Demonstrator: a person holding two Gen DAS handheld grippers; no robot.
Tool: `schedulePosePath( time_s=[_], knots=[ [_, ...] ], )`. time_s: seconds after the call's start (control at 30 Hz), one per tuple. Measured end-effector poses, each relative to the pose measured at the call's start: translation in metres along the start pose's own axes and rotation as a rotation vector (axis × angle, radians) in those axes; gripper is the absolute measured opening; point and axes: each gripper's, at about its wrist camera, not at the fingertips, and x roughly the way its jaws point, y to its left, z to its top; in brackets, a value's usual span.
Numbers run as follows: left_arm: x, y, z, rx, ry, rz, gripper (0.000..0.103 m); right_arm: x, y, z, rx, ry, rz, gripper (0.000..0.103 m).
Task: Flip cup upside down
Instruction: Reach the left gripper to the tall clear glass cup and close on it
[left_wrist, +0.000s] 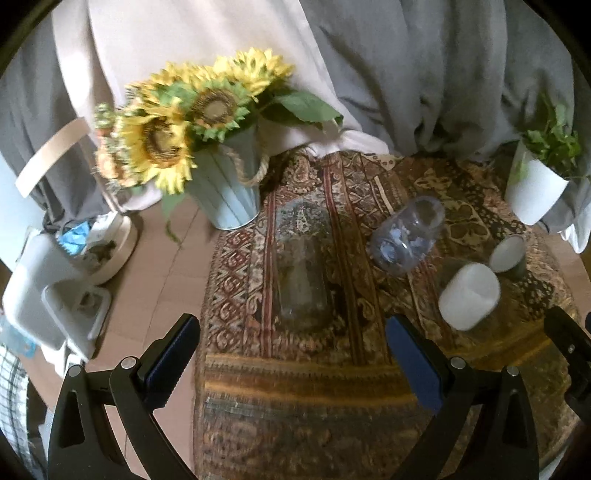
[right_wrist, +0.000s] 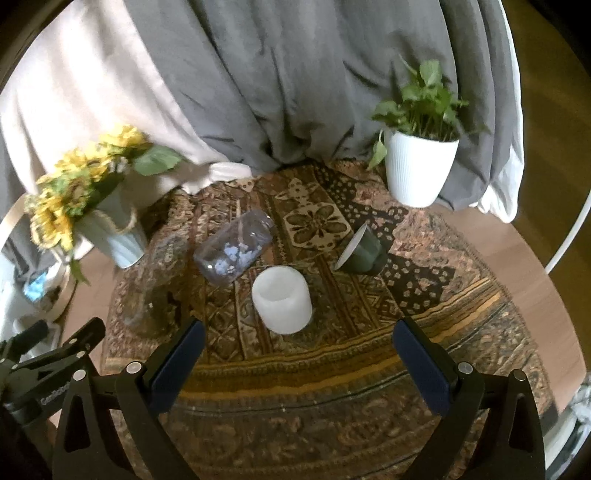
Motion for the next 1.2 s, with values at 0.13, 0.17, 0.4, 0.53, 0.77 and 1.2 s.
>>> schedulePosePath(
  time_s=[0.13,0.17,0.4,0.53,0.77,1.2],
  knots=[
    [0.035,-0.002,0.012,0.003,0.024,0.007,0.102,0.025,0.003,0.008,0.015,0.002,-0.035,0.102],
    [0.043,-0.001,0.014,0.002,0.032,0.006,0.102,0.029,0.004,0.009,0.017,0.001,-0.045,0.102],
    [0.092,-0.002,0.028,-0.018,0.094,0.001,0.099,0.063,0.009,0.018,0.043,0.017,-0.085,0.102],
    [0.115,-0.002,0.032,-0.028,0.143,0.011,0.089,0.076,0.013,0.020,0.046,0.024,-0.097,0.102],
    [0.134,-0.002,0.028,-0.069,0.215,0.025,0.060,0.084,0.017,0.023,0.032,0.028,-0.101,0.102],
    [0.120,-0.005,0.022,-0.130,0.196,0.045,0.058,0.085,0.016,0.024,0.013,0.029,-0.090,0.102]
  ],
)
